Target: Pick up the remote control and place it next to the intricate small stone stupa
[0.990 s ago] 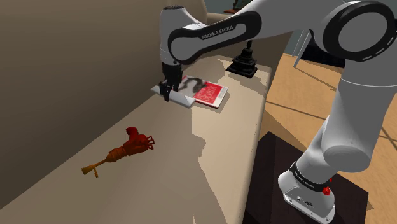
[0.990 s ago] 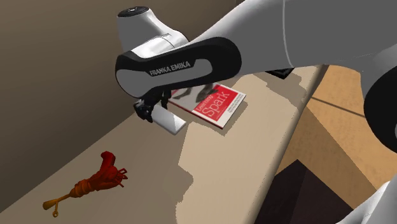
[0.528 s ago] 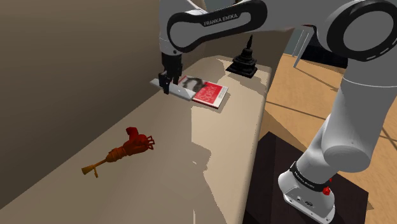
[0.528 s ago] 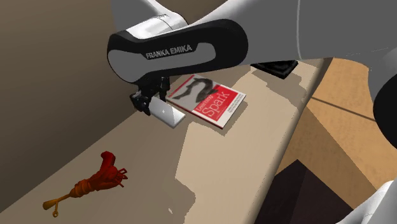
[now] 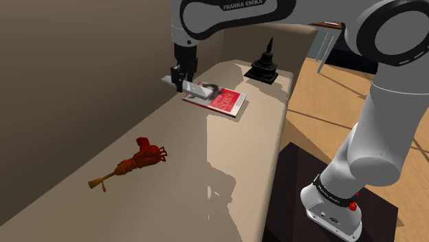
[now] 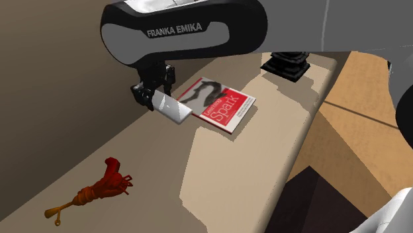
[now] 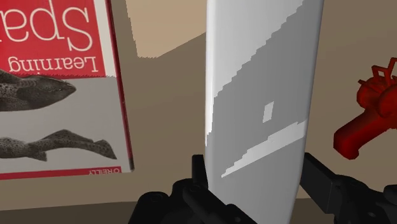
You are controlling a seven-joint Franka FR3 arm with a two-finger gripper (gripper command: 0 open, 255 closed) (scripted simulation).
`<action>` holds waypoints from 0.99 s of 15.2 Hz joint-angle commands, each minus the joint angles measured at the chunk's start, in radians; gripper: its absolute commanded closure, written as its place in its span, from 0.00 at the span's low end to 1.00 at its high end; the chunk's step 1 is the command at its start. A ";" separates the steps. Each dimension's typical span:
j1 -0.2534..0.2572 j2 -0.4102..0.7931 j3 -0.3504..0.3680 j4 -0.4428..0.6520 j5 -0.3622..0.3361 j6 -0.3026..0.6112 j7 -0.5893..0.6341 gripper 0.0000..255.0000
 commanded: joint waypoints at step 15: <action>0.011 0.020 0.004 0.245 -0.002 -0.225 -0.006 1.00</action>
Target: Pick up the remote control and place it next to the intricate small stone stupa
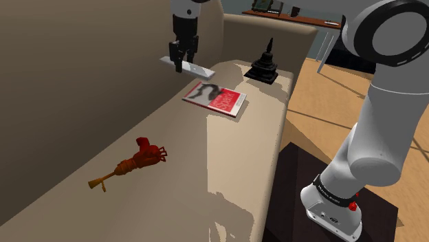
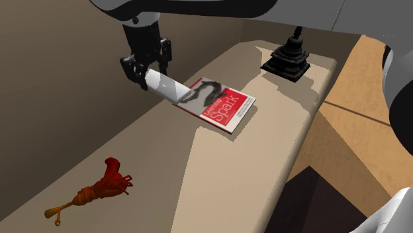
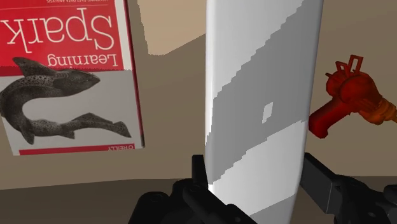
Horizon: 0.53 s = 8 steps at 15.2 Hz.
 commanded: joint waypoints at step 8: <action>0.016 0.048 0.002 0.195 -0.012 -0.148 0.000 1.00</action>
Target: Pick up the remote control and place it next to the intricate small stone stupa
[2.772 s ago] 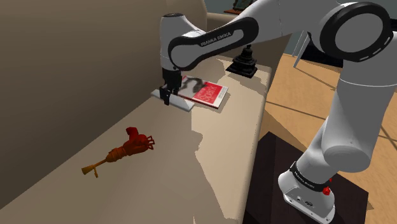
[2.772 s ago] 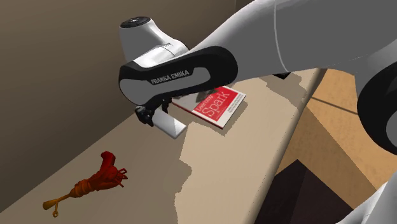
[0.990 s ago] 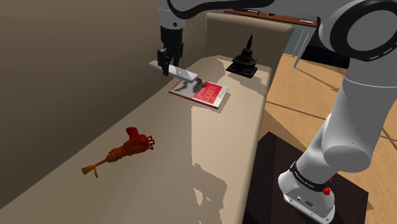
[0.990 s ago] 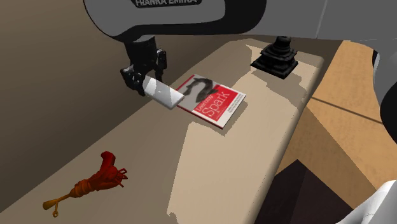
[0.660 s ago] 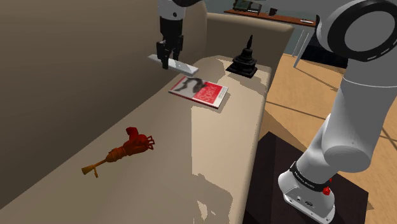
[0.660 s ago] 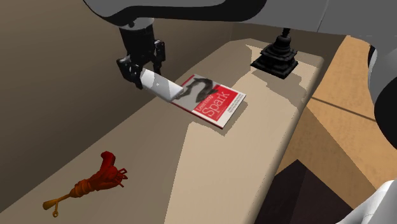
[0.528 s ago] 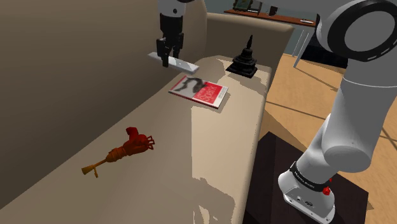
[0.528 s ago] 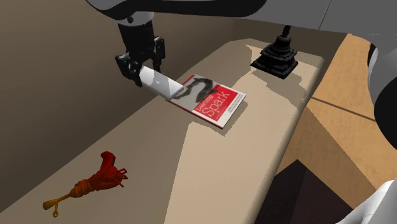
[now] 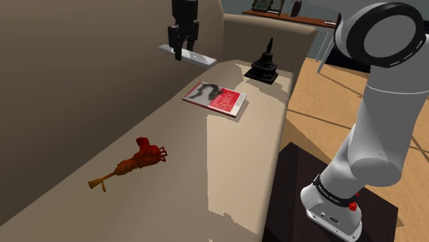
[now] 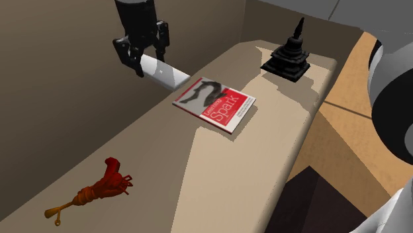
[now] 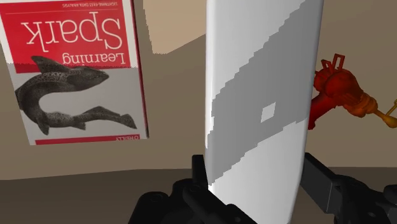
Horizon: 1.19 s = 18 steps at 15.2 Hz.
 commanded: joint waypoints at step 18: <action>-0.131 -0.149 -0.049 -0.050 0.052 -0.089 -0.173 1.00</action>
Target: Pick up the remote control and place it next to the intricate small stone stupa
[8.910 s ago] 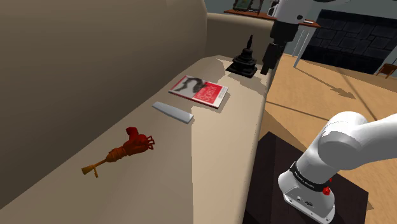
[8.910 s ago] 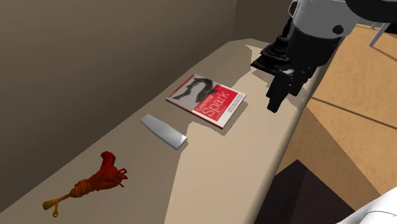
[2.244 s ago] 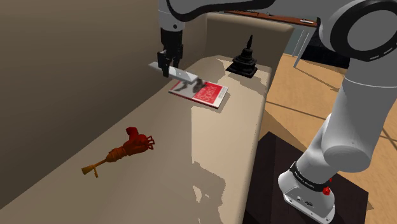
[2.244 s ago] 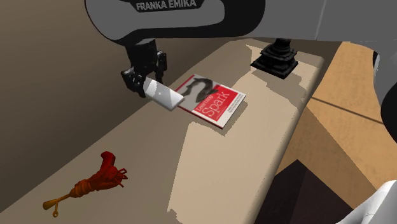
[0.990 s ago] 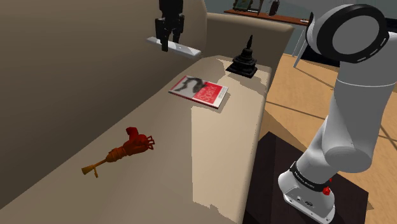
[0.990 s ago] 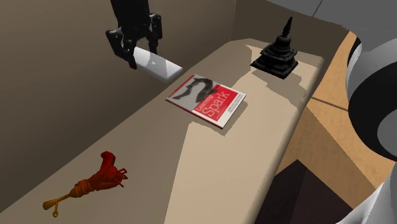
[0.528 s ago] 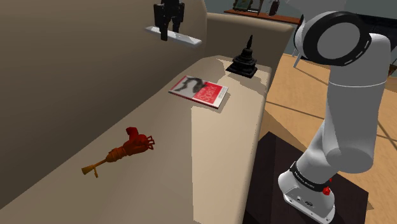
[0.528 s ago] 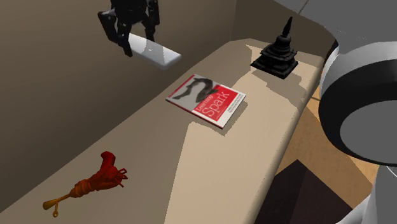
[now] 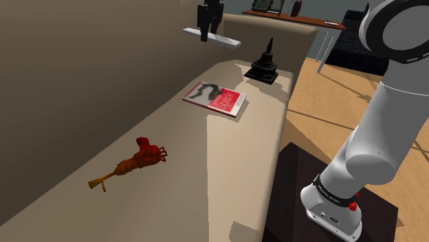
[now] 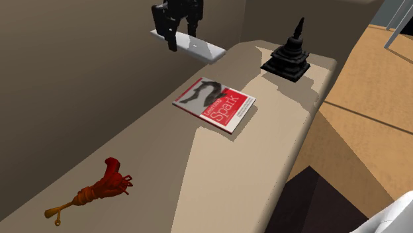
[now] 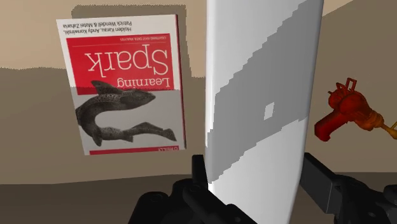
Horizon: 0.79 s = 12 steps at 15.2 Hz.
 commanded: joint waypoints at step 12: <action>-0.175 -0.205 -0.150 -0.254 0.055 0.057 -0.314 1.00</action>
